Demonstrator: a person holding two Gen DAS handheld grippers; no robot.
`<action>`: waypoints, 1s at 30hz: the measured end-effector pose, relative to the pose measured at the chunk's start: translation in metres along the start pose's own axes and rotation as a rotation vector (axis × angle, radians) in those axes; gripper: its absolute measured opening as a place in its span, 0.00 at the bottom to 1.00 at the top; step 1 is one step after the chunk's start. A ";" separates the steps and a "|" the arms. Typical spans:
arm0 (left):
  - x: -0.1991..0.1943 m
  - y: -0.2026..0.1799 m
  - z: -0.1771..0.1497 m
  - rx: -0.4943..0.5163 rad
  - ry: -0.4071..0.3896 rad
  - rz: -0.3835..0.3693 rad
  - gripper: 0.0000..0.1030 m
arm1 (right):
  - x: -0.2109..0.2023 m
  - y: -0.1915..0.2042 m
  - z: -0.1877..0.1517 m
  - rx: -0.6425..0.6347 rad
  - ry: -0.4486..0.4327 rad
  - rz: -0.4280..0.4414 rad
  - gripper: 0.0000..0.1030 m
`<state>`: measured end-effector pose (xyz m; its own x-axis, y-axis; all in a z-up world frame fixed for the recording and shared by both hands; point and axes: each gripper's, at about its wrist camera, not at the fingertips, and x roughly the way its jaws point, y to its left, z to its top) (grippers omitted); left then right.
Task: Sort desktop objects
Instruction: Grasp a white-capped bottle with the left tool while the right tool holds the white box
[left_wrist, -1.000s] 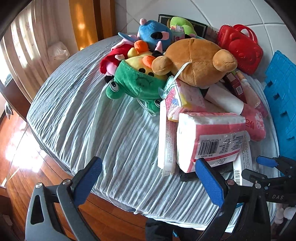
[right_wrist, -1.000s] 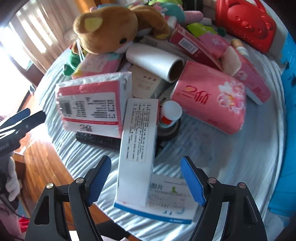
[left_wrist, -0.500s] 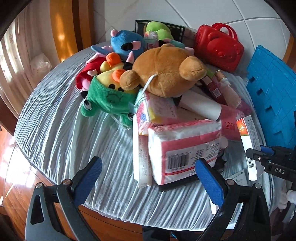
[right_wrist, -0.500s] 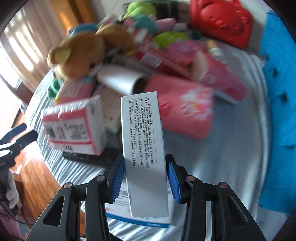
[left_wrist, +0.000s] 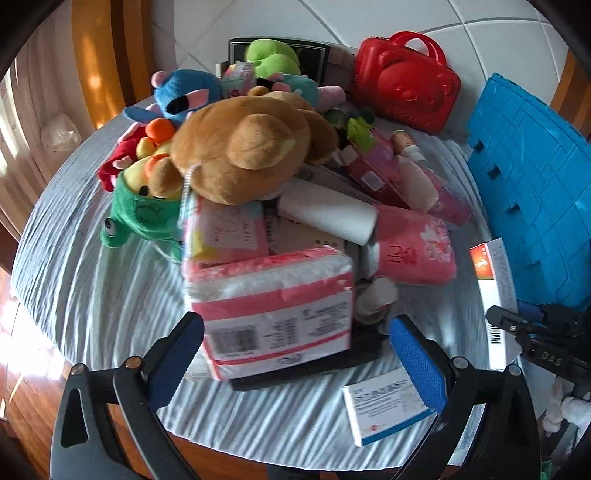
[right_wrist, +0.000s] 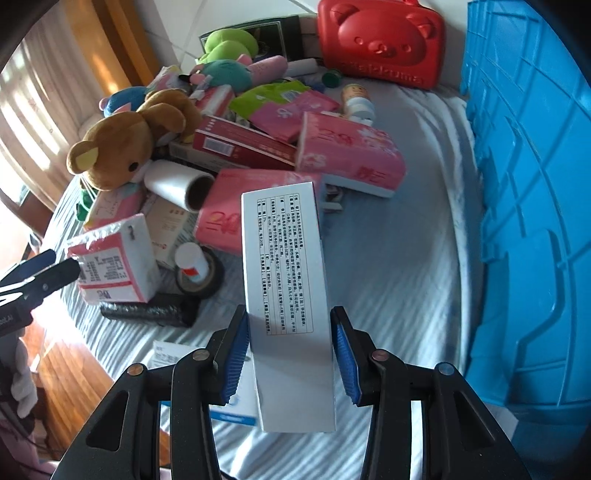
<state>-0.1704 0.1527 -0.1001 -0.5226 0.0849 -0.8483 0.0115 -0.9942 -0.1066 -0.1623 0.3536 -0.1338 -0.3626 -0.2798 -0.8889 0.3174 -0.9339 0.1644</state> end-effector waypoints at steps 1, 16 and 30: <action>0.001 -0.008 -0.002 0.007 0.004 -0.006 0.99 | 0.001 -0.002 -0.001 -0.001 0.004 0.003 0.42; 0.072 -0.086 -0.012 0.088 0.048 -0.015 0.61 | 0.019 -0.016 -0.022 -0.013 0.058 0.052 0.42; 0.029 -0.084 0.007 0.110 -0.078 -0.062 0.26 | -0.004 0.002 -0.011 -0.015 -0.022 0.063 0.42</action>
<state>-0.1923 0.2385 -0.1120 -0.5845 0.1452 -0.7983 -0.1144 -0.9888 -0.0961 -0.1504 0.3549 -0.1348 -0.3607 -0.3434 -0.8672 0.3534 -0.9108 0.2136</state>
